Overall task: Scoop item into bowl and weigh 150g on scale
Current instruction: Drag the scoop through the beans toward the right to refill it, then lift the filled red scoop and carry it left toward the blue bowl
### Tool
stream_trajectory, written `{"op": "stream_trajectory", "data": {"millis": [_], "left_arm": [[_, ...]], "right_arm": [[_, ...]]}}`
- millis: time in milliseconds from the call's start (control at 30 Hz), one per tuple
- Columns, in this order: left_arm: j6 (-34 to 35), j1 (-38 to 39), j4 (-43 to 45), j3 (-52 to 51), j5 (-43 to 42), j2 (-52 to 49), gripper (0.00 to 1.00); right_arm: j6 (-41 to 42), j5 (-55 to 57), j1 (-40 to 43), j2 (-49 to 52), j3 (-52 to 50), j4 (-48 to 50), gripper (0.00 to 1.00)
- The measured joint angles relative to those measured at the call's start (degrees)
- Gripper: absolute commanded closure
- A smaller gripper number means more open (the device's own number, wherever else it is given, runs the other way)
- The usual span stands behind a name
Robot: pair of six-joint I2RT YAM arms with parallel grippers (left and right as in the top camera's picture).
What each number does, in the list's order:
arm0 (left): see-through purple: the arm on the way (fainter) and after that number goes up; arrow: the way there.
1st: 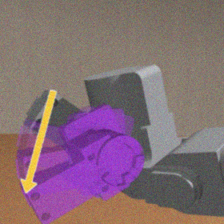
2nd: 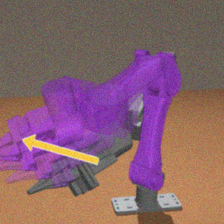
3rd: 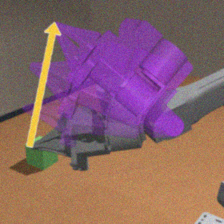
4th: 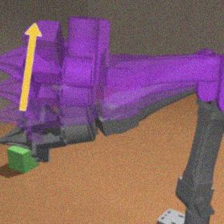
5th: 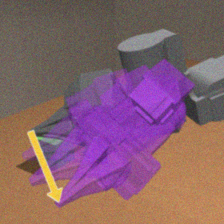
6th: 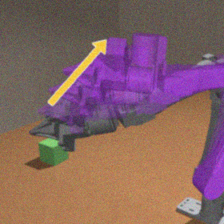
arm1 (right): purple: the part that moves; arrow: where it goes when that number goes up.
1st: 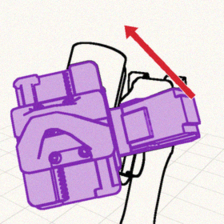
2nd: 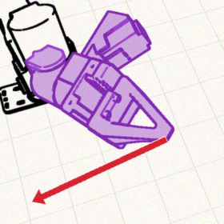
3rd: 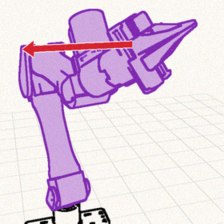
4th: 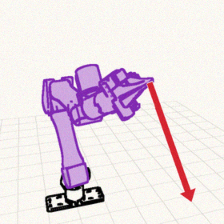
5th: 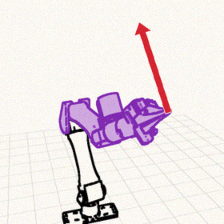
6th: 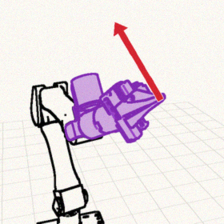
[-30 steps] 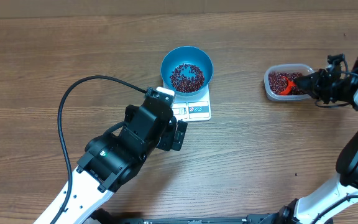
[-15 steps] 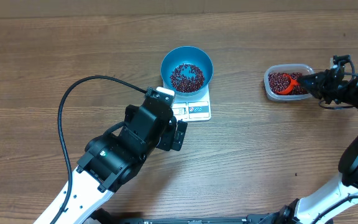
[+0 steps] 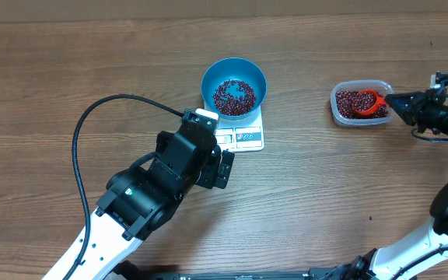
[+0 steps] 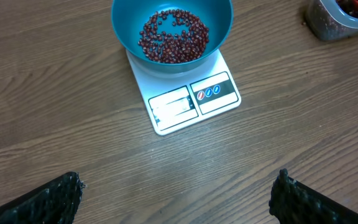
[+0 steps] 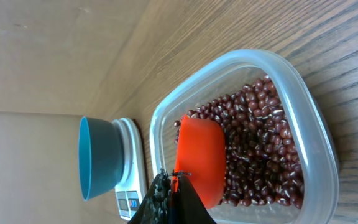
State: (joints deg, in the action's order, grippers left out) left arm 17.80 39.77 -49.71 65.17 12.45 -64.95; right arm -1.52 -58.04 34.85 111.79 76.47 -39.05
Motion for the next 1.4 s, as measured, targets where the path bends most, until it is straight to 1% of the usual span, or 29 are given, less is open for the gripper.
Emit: {"op": "stream_trajectory", "data": {"millis": [400, 900, 1400], "left_arm": [[0.00, 0.00, 0.00, 0.00, 0.00, 0.00, 0.00], [0.00, 0.00, 0.00, 0.00, 0.00, 0.00, 0.01], [0.00, 0.00, 0.00, 0.00, 0.00, 0.00, 0.01]], "right_arm": [[0.00, -5.77, -0.02, 0.00, 0.00, -0.04, 0.96], [0.02, -17.97, -0.39, 0.00, 0.00, -0.48, 0.96], [0.02, -21.14, -7.67, 0.00, 0.00, -0.37, 0.96]]}}
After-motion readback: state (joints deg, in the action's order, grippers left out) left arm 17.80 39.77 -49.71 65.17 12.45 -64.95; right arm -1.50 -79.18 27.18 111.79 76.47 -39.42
